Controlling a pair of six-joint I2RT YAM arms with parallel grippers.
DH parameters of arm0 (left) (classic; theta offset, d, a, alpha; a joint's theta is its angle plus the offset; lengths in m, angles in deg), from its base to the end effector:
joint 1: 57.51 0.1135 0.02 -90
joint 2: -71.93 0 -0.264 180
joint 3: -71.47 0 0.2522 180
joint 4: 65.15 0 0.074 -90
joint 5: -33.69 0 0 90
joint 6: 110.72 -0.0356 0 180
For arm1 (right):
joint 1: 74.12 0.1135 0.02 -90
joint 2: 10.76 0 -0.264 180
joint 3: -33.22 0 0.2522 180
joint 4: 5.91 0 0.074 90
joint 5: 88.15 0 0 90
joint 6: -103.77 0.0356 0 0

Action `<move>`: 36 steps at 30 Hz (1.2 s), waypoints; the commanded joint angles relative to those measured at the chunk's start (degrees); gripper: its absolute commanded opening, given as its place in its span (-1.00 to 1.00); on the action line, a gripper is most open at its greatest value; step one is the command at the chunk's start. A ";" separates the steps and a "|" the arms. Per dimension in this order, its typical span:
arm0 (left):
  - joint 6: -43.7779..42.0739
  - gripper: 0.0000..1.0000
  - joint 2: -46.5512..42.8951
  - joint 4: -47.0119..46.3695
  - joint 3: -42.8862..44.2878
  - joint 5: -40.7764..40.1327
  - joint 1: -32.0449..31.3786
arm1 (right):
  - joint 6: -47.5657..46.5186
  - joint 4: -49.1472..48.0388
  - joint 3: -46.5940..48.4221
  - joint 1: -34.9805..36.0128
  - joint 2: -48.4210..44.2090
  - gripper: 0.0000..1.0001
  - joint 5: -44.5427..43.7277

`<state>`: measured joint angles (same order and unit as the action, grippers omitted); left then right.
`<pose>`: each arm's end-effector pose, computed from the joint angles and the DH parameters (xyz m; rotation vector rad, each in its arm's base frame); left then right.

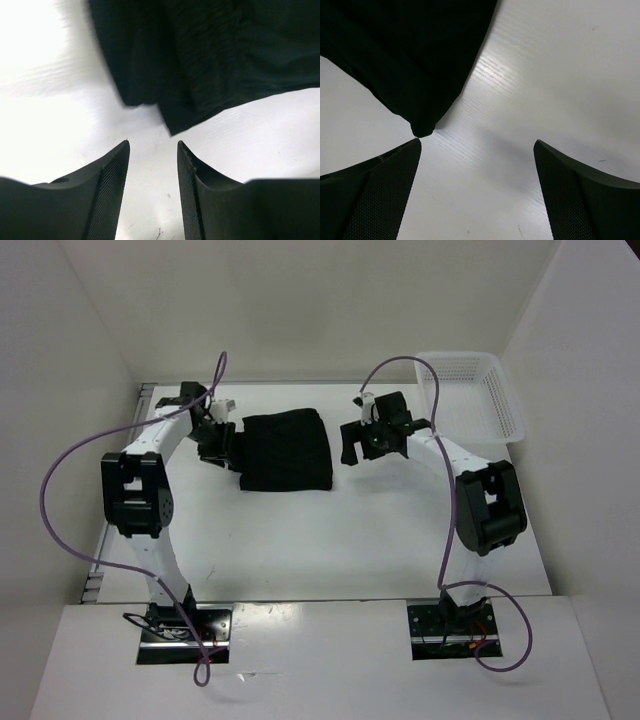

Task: Fold and stack the shorts
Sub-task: Fold the shorts

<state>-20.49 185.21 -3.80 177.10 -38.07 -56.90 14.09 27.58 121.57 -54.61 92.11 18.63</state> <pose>0.4130 -0.0067 0.2218 0.0615 2.7432 -0.4386 0.3691 0.1417 0.2273 -0.5386 2.3641 0.5117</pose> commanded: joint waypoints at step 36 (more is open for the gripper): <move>-0.23 1.00 -40.58 -14.99 -27.45 -8.05 23.83 | -9.11 -0.92 -18.95 -19.51 -46.71 1.00 -11.94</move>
<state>-20.49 146.72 -17.57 150.59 -45.16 -32.99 5.30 27.01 103.47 -74.02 47.30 5.82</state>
